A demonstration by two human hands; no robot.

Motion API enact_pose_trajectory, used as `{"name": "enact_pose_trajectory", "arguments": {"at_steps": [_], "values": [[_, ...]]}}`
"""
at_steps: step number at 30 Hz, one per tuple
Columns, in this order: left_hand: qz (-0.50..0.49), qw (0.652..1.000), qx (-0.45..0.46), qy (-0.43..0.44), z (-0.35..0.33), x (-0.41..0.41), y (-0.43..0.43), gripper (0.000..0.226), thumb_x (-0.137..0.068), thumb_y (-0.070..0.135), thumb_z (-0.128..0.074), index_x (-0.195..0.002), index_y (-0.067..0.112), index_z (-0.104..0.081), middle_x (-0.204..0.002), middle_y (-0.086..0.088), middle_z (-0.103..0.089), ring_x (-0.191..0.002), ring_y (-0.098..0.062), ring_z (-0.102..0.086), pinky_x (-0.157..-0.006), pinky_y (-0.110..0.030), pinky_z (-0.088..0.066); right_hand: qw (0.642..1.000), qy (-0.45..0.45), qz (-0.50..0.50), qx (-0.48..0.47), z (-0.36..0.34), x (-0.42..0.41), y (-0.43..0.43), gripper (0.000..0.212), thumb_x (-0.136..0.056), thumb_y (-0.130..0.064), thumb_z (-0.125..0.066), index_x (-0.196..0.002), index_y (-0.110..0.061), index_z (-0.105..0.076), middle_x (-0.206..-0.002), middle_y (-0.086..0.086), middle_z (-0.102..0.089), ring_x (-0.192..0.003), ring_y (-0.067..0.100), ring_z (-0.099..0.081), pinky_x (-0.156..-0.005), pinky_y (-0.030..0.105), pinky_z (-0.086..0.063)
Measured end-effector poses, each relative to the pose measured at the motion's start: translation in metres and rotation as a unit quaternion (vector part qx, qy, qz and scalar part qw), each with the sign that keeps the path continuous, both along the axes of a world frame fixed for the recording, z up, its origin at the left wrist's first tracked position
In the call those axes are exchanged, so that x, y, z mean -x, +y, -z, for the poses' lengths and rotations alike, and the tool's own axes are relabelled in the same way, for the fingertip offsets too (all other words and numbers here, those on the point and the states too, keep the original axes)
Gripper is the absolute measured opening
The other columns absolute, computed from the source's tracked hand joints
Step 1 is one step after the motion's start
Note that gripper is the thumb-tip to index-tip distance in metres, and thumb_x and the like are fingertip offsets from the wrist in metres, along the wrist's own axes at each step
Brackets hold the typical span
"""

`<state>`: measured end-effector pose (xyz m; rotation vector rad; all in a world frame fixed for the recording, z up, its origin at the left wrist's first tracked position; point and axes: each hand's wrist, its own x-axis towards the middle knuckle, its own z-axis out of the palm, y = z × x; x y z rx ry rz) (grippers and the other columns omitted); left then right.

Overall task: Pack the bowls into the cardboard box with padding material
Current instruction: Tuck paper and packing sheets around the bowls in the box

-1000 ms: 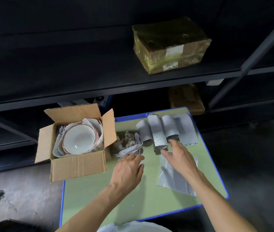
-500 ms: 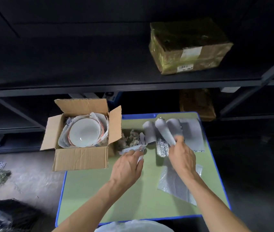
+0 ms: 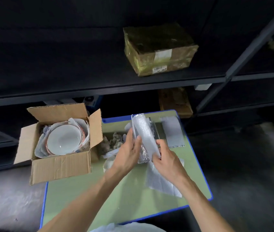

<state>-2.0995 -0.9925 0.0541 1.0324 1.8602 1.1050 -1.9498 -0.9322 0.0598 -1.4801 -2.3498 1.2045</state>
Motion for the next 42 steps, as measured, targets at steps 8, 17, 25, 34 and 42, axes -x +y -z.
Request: {"name": "enact_pose_trajectory", "arguments": {"at_steps": [8, 17, 25, 34, 42], "values": [[-0.041, 0.999, 0.018, -0.015, 0.005, 0.006, -0.021, 0.035, -0.102, 0.043, -0.041, -0.136, 0.037, -0.042, -0.114, 0.01, -0.065, -0.097, -0.009, -0.061, -0.085, -0.031, -0.049, 0.997, 0.05, -0.018, 0.049, -0.007, 0.026, -0.012, 0.056, -0.091, -0.053, -0.059, -0.139, -0.04, -0.033, -0.121, -0.011, -0.062, -0.102, 0.013, -0.062, -0.085, 0.035, -0.053], [-0.084, 0.994, 0.038, 0.052, 0.003, 0.01, -0.032, 0.021, -0.099, 0.043, -0.047, -0.089, 0.026, -0.055, -0.065, 0.016, -0.055, -0.06, -0.005, -0.047, -0.061, -0.035, -0.043, 0.992, 0.118, 0.042, 0.011, -0.021, 0.036, -0.009, 0.092, -0.088, -0.032, -0.067, -0.153, -0.044, -0.003, -0.134, -0.008, -0.056, -0.107, 0.014, -0.062, -0.089, 0.035, -0.053], [-0.092, 0.995, 0.014, 0.046, -0.005, 0.008, -0.033, 0.025, -0.099, 0.037, -0.046, -0.083, 0.019, -0.052, -0.063, 0.009, -0.045, -0.059, -0.01, -0.039, -0.057, -0.031, -0.035, 0.991, 0.125, 0.039, -0.016, -0.028, 0.031, -0.006, 0.086, -0.086, -0.006, -0.051, -0.142, -0.062, -0.018, -0.1, -0.01, -0.062, -0.071, 0.015, -0.059, -0.069, 0.039, -0.051], [-0.09, 0.994, 0.031, 0.051, -0.007, 0.014, -0.038, 0.006, -0.094, 0.028, -0.055, -0.097, 0.027, -0.05, -0.086, 0.011, -0.06, -0.077, -0.008, -0.054, -0.062, -0.021, -0.04, 0.99, 0.14, 0.015, -0.023, -0.03, 0.032, -0.004, 0.026, -0.091, -0.052, -0.062, -0.094, -0.034, -0.044, -0.078, -0.016, -0.048, -0.072, 0.01, -0.047, -0.065, 0.027, -0.039], [-0.065, 0.994, 0.041, 0.081, -0.008, 0.018, -0.042, 0.01, -0.093, 0.013, -0.046, -0.093, 0.021, -0.04, -0.069, 0.009, -0.049, -0.061, -0.01, -0.044, -0.058, -0.032, -0.035, 0.994, 0.083, 0.015, -0.074, -0.026, 0.031, -0.003, 0.046, -0.091, -0.042, -0.063, -0.068, -0.017, -0.032, -0.073, -0.003, -0.04, -0.064, 0.015, -0.039, -0.059, 0.031, -0.034]]}}
